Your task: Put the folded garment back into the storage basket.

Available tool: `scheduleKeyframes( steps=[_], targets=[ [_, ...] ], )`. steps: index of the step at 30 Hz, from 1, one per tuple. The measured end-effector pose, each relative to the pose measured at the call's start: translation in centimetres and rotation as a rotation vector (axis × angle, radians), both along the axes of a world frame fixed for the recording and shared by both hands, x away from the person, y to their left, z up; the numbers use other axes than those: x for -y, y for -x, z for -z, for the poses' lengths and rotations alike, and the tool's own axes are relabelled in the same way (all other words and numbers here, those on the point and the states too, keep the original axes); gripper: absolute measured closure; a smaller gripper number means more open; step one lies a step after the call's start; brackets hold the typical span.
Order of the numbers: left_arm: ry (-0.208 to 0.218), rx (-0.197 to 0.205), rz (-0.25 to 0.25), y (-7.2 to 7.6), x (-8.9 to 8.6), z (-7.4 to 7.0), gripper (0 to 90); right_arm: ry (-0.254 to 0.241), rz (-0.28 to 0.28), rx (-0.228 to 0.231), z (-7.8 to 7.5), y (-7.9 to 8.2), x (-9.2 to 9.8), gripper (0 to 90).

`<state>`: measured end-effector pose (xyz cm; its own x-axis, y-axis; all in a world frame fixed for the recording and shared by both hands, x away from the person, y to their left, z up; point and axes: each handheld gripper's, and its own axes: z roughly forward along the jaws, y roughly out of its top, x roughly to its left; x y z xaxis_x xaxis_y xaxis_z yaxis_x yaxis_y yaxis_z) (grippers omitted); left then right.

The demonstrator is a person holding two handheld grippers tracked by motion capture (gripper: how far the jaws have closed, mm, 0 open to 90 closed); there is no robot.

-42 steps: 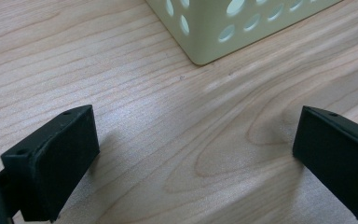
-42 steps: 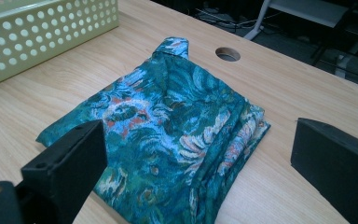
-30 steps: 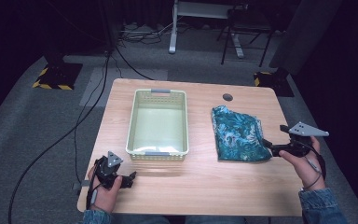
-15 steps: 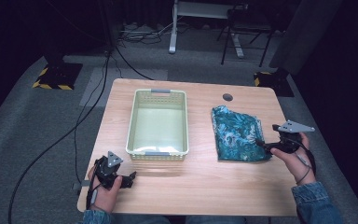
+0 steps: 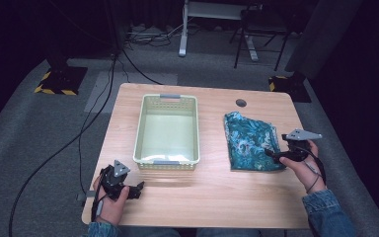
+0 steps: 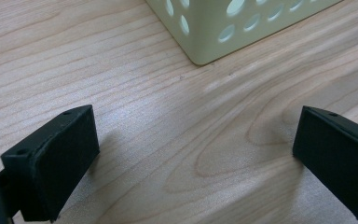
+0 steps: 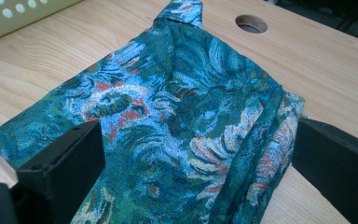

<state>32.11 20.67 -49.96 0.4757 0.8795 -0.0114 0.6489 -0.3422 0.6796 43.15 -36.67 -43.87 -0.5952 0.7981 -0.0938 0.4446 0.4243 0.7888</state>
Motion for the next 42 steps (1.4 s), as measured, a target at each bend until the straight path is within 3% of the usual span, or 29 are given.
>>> scheduleKeyframes(
  steps=[31, 42],
  targets=[
    [0.000, 0.000, 0.000, 0.0, 0.0, 0.0, 0.0, 0.056, 0.035, -0.158, 4.8, -1.3, 0.4, 2.7],
    [0.000, 0.001, 0.000, 0.0, 0.0, 0.0, 0.1, 0.005, 0.059, -0.190, 5.8, -1.4, 1.1, 1.6]
  ],
)
